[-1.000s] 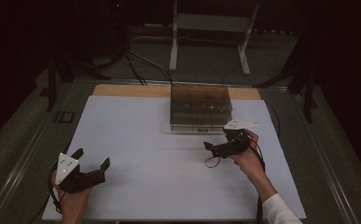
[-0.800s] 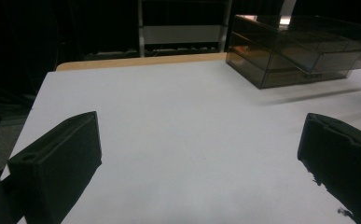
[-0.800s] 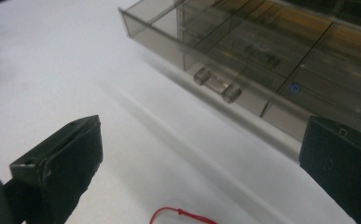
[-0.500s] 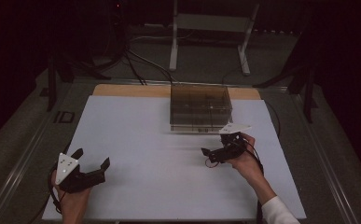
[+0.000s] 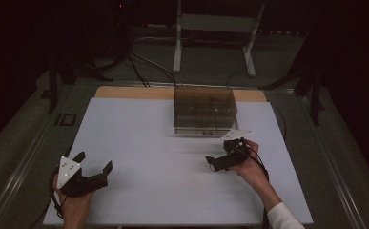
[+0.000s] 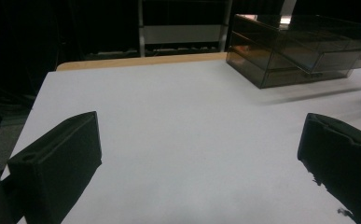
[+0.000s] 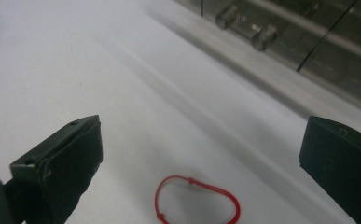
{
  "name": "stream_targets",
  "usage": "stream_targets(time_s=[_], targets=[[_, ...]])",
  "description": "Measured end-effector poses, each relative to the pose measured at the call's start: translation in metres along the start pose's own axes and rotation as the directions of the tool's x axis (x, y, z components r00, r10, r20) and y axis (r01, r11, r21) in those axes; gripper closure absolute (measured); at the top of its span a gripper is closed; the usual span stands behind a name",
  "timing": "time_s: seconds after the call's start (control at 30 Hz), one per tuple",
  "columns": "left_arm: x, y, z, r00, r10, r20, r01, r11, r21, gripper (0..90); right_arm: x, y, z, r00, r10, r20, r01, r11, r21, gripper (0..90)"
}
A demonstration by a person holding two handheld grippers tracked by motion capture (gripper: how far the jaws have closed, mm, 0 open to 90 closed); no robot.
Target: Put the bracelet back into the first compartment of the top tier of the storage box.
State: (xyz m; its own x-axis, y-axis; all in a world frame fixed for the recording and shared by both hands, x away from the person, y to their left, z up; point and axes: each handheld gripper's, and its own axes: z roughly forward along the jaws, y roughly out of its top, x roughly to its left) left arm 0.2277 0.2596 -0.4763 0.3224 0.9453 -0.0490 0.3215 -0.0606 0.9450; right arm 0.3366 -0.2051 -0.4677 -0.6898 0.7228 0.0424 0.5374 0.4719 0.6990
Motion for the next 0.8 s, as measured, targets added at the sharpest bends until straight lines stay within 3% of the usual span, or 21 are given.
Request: stream_targets(time_s=[0.8], targets=[[0.000, 0.000, 0.000, 1.0000, 0.002, 0.000, -0.002, 1.0000, -0.002, 1.1, -0.003, -0.014, 0.013, 0.9999, -0.013, 0.002, 0.013, 0.994, 0.106, 0.0]])
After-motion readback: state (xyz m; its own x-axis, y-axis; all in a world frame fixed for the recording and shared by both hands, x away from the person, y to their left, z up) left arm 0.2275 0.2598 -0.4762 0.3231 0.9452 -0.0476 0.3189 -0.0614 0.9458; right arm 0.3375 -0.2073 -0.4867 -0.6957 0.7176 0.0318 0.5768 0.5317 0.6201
